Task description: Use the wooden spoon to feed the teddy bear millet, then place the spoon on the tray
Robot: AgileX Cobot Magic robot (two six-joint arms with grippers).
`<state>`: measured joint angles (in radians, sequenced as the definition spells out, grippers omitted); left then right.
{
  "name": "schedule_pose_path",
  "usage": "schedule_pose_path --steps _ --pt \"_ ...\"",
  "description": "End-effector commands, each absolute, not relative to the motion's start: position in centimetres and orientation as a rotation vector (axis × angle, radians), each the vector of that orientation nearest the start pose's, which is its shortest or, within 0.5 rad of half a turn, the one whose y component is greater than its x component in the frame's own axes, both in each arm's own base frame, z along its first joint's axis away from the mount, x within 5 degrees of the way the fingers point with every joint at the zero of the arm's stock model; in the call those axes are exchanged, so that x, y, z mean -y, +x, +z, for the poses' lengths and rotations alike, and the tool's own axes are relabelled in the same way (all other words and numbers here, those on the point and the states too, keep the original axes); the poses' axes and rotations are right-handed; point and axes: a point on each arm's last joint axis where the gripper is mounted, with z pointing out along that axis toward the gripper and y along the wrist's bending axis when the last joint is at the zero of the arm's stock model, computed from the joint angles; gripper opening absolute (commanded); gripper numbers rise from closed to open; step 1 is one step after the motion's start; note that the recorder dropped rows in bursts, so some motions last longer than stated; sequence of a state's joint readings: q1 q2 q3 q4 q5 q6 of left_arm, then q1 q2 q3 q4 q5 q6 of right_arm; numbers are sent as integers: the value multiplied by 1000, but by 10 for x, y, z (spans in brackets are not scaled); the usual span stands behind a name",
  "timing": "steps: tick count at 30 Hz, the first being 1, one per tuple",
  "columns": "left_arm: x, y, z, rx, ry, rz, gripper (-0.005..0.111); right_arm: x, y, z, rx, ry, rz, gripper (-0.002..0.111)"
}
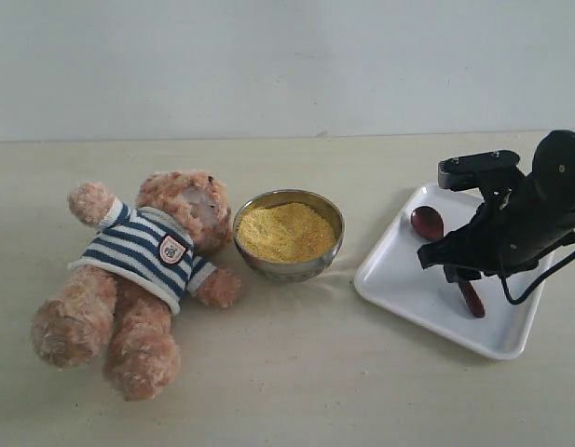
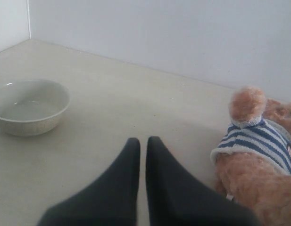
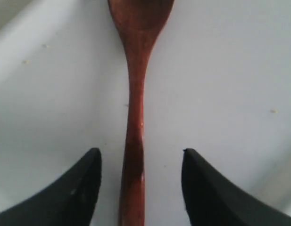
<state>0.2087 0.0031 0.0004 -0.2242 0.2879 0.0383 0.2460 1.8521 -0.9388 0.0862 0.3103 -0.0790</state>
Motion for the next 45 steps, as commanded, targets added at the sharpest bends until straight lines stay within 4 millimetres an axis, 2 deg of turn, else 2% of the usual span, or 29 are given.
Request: schedule_pose_path --steps 1,5,7,10,15,19,22,24,28,32,35,38,42,45 --pt "-5 55 187 -1747 -279 -33 5 -83 330 132 -2684 -338 105 61" --pt "-5 55 187 -1747 -279 -33 5 -84 330 139 -2671 -338 107 61" --pt "-5 55 187 -1747 -279 -33 5 -83 330 152 -2661 -360 99 61" --pt "-5 55 187 -1747 -279 -33 5 -82 326 188 -2621 -368 90 55" --pt "-5 55 188 -1745 -279 -33 5 -73 301 270 -2385 -263 112 0" --pt "-5 55 188 -1745 -279 -33 5 -68 277 325 -2152 -142 199 1" --pt "-5 55 188 -1745 -279 -33 5 -64 261 351 -2040 -94 241 1" --pt "-5 55 188 -1745 -279 -33 5 -61 247 362 -1974 -79 259 1" --pt "-5 55 188 -1745 -279 -33 5 -53 214 363 -1869 -45 309 1" --pt "-5 55 188 -1745 -279 -33 5 -44 178 342 -1834 -47 313 1" --pt "-5 55 188 -1745 -279 -33 5 -36 144 325 -1699 -115 263 1" --pt "-5 55 188 -1745 -279 -33 5 -27 110 317 -1577 -117 263 1" --pt "-5 55 188 -1745 -279 -33 5 -20 80 317 -1462 -99 286 1" --pt "-5 55 188 -1746 -277 -30 5 -17 66 317 -1455 -6 402 1"
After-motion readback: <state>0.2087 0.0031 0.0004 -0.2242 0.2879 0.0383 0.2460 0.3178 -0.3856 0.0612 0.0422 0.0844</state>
